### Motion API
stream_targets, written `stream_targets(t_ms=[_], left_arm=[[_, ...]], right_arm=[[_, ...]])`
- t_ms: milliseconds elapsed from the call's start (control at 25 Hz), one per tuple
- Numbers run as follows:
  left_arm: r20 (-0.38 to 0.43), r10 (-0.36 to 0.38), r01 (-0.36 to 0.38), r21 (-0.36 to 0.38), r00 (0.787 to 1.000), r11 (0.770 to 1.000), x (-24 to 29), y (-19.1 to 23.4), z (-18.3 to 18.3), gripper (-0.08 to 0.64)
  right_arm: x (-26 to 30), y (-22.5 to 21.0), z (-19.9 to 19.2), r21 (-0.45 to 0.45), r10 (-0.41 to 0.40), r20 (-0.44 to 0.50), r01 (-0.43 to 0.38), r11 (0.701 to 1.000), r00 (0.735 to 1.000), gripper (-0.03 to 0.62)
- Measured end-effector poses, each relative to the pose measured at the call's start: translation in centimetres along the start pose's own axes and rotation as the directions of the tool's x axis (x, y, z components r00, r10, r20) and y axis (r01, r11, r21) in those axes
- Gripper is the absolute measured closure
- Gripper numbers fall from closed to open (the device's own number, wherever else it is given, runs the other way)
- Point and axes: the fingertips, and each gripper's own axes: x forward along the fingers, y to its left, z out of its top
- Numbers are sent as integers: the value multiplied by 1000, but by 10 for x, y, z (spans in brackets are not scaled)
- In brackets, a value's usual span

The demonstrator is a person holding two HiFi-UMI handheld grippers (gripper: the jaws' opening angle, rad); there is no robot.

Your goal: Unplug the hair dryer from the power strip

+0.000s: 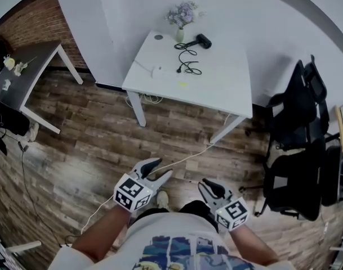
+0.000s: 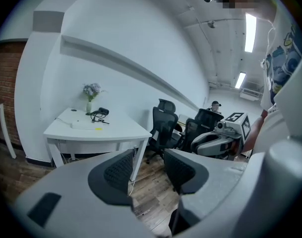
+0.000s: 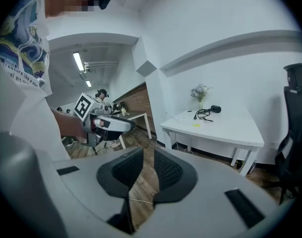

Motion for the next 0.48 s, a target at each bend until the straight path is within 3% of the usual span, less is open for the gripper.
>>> stream_targets(t_ms=[200, 480], left_arm=[[23, 37, -37, -2, 999, 999, 18, 39, 22, 356], [21, 112, -111, -9, 994, 994, 65, 97, 49, 333]], right_arm=[[25, -26, 12, 0, 4, -30, -4, 1000, 1000, 525], [69, -95, 27, 6, 39, -50, -39, 999, 998, 526]])
